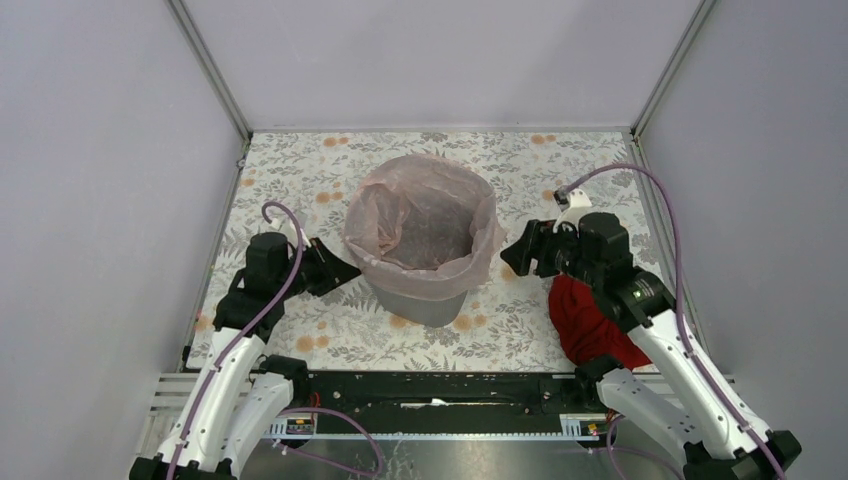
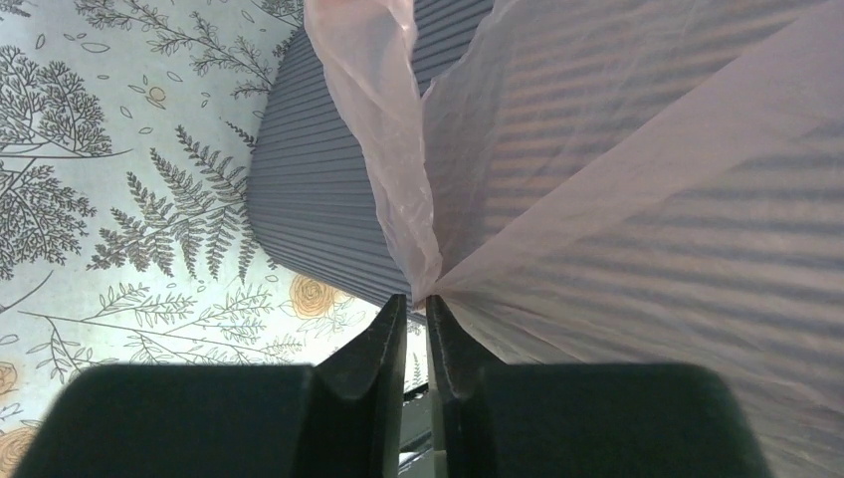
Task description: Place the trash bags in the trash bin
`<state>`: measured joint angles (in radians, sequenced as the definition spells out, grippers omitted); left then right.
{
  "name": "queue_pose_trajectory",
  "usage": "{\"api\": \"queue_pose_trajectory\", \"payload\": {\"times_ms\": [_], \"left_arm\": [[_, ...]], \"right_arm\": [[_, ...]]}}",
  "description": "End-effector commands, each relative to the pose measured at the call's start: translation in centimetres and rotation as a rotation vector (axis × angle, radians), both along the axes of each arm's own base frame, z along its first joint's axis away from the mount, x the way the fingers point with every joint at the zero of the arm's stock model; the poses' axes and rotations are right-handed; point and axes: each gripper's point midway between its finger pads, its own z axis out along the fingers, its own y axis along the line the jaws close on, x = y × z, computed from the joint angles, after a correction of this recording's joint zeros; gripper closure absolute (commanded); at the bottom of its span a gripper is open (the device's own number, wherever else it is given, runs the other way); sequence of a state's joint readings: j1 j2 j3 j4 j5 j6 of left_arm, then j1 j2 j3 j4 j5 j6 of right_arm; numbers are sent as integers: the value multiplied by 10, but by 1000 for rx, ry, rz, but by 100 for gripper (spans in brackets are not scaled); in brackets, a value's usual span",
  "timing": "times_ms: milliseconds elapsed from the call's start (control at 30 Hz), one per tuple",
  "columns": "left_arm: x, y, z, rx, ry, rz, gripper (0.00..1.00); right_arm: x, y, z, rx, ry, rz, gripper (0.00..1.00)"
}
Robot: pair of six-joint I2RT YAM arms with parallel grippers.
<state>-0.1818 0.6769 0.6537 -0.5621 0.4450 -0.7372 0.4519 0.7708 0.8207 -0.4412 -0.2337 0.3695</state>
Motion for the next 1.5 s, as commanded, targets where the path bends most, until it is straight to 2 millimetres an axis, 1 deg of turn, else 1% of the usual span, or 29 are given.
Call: {"api": "queue_pose_trajectory", "payload": {"times_ms": [0, 67, 133, 200, 233, 267, 333, 400, 467, 533, 567, 633, 700, 767, 833, 867, 900, 933, 1000, 1033, 1067, 1133, 1200, 1233, 1267, 1300, 1333, 1433, 1467], "left_arm": [[1, 4, 20, -7, -46, 37, 81], [-1, 7, 26, 1, -60, 45, 73], [-4, 12, 30, 27, -74, 64, 60], [-5, 20, 33, 55, -76, 97, 54], [-6, 22, 37, 63, -81, 107, 50], [-8, 24, 41, 69, -86, 117, 48], [-11, 35, 48, 101, -101, 165, 43], [-15, 50, 55, 157, -129, 229, 37], [-18, 64, 63, 217, -163, 269, 32], [-16, 75, 75, 274, -191, 298, 29], [-12, 82, 80, 302, -198, 327, 27], [0, 97, 92, 345, -204, 419, 22], [17, 111, 105, 374, -222, 512, 20], [37, 121, 119, 390, -266, 589, 19], [59, 118, 122, 403, -293, 584, 18], [69, 114, 124, 403, -308, 563, 18], [77, 108, 123, 402, -309, 537, 18], [84, 102, 120, 400, -309, 507, 18], [96, 90, 103, 401, -290, 430, 15], [101, 87, 94, 405, -271, 413, 14], [104, 86, 84, 416, -251, 403, 14], [108, 80, 68, 424, -238, 359, 14], [108, 72, 56, 420, -246, 301, 13], [108, 68, 53, 415, -260, 276, 13], [107, 66, 53, 412, -265, 263, 13], [105, 66, 55, 412, -264, 260, 14], [101, 61, 61, 391, -275, 235, 14], [92, 56, 77, 340, -325, 226, 14], [90, 55, 79, 329, -336, 230, 14]], "right_arm": [[38, -13, 7, -95, -19, -133, 28], [50, -3, 10, -80, -13, -122, 29], [61, 15, 14, -15, -26, -84, 31], [68, 31, 2, 45, -6, -53, 31], [75, 38, -1, 76, -18, -44, 32], [80, 43, -12, 85, 1, -38, 34], [87, 46, -37, 69, 56, -57, 39], [91, 44, -58, 40, 97, -85, 40], [93, 38, -71, 16, 105, -115, 40], [91, 29, -71, -8, 99, -146, 39], [90, 24, -66, -27, 87, -162, 39], [91, 8, -49, -75, 38, -207, 37], [93, -17, -27, -159, -22, -292, 31], [95, -50, 0, -265, -98, -402, 22], [94, -74, 31, -337, -183, -472, 19], [92, -78, 48, -346, -214, -480, 18], [90, -79, 65, -344, -238, -470, 17], [89, -74, 81, -326, -265, -438, 15], [89, -51, 111, -262, -314, -316, 8], [90, -39, 123, -244, -320, -261, 8], [92, -29, 144, -213, -340, -218, 8], [96, -9, 159, -184, -331, -138, 8], [103, 7, 169, -171, -339, -95, 8], [101, 16, 176, -152, -352, -59, 7], [102, 21, 173, -147, -334, -42, 7], [101, 20, 165, -154, -301, -52, 6], [100, 16, 154, -160, -270, -75, 6], [86, 11, 108, -147, -199, -93, 7], [83, 8, 97, -132, -194, -110, 7]]}}
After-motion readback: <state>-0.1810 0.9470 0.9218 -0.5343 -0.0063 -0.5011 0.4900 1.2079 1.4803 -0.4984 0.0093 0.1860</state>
